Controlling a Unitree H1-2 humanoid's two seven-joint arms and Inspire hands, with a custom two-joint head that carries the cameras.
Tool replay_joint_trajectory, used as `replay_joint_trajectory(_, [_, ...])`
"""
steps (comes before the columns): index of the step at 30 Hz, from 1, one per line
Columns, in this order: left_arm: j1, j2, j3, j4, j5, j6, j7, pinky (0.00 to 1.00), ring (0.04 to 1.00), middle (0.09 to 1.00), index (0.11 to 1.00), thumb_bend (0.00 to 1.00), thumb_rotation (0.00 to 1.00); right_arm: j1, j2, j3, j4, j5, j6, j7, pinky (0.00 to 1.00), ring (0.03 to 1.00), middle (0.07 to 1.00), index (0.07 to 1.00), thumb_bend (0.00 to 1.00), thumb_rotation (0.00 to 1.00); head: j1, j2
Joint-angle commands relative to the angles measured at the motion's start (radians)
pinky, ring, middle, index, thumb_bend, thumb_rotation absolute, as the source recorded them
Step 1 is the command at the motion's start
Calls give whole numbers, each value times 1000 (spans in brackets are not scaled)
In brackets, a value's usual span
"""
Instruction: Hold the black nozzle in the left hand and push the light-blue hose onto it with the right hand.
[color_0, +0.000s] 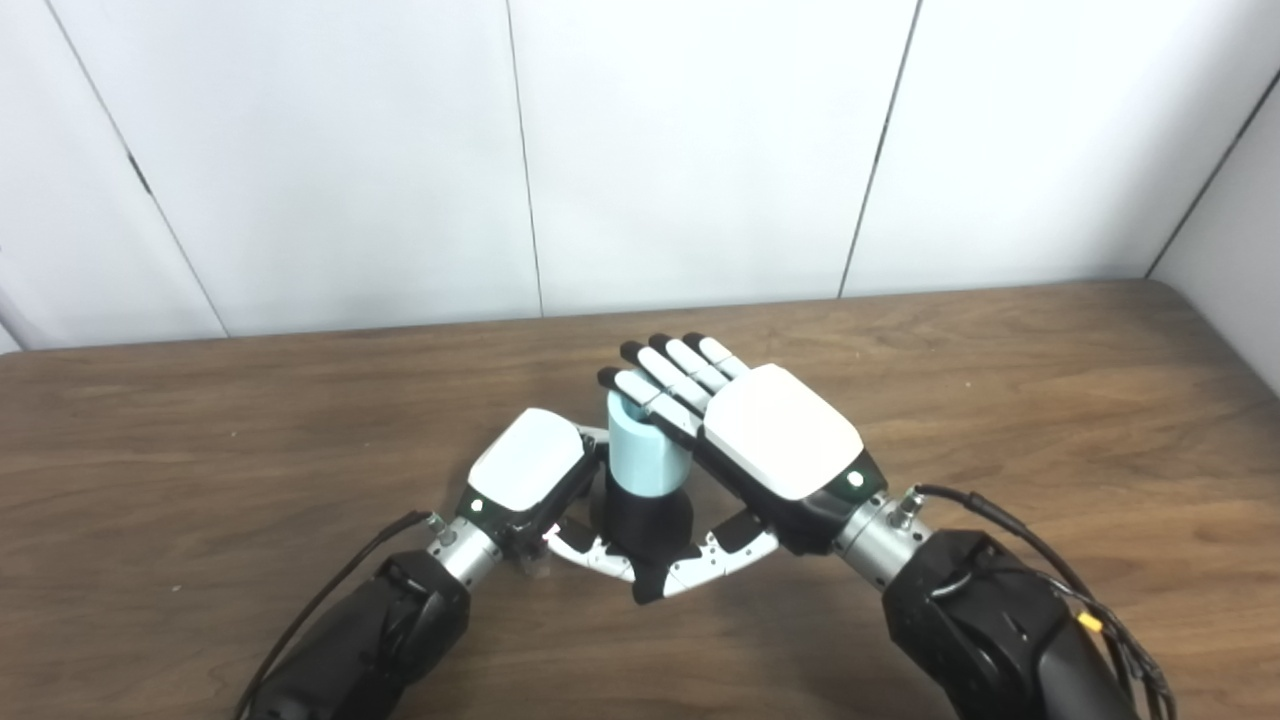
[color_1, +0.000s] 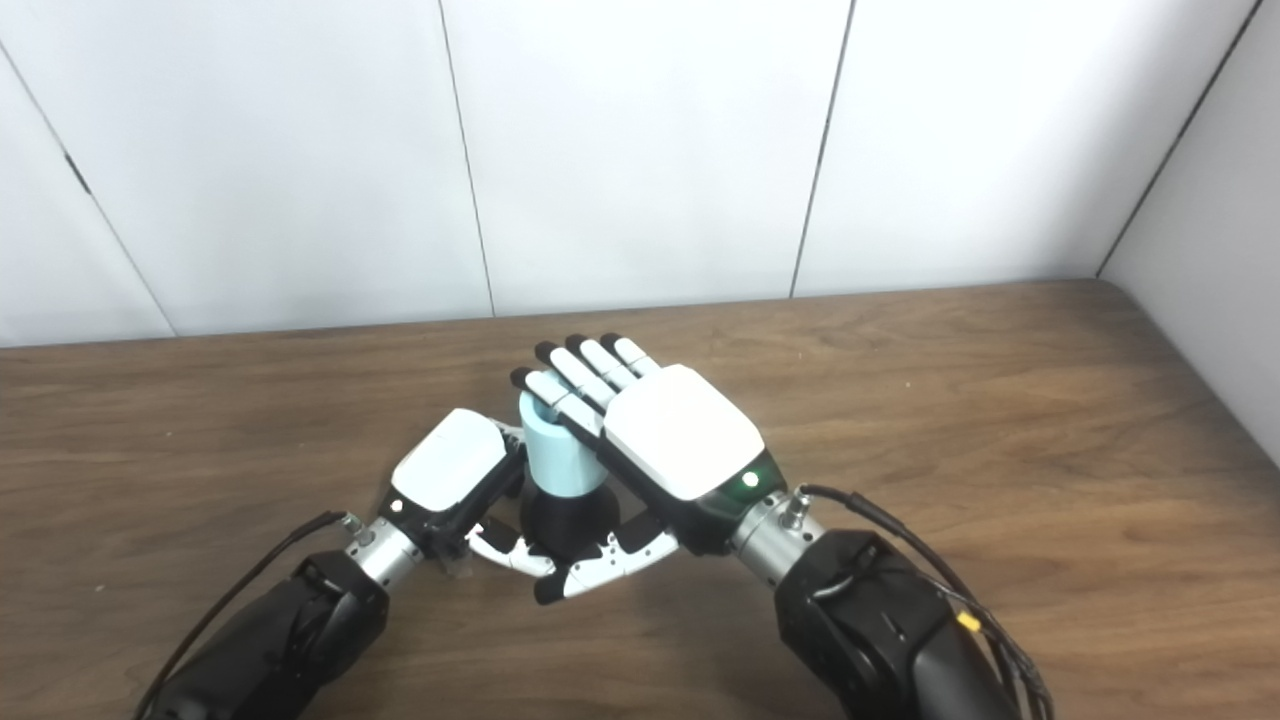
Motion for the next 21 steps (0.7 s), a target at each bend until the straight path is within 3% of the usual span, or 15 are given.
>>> replay_joint_trajectory(1, [220,-24,-107,101,35,9,-104,310,394,451,537,499,0,41,-40,44,90,-29,4,110,1000,1000,998,952,849,847,-2,3])
replay_joint_trajectory(12, [222,-23,-105,98,22,9,-113,322,400,457,537,499,0,44,-39,56,102,-29,18,130,1000,1000,969,921,870,858,-2,5])
replay_joint_trajectory(21, [219,-23,-110,96,29,15,-116,314,396,452,538,499,0,22,-55,64,91,54,27,149,1000,1000,926,886,902,859,-3,6])
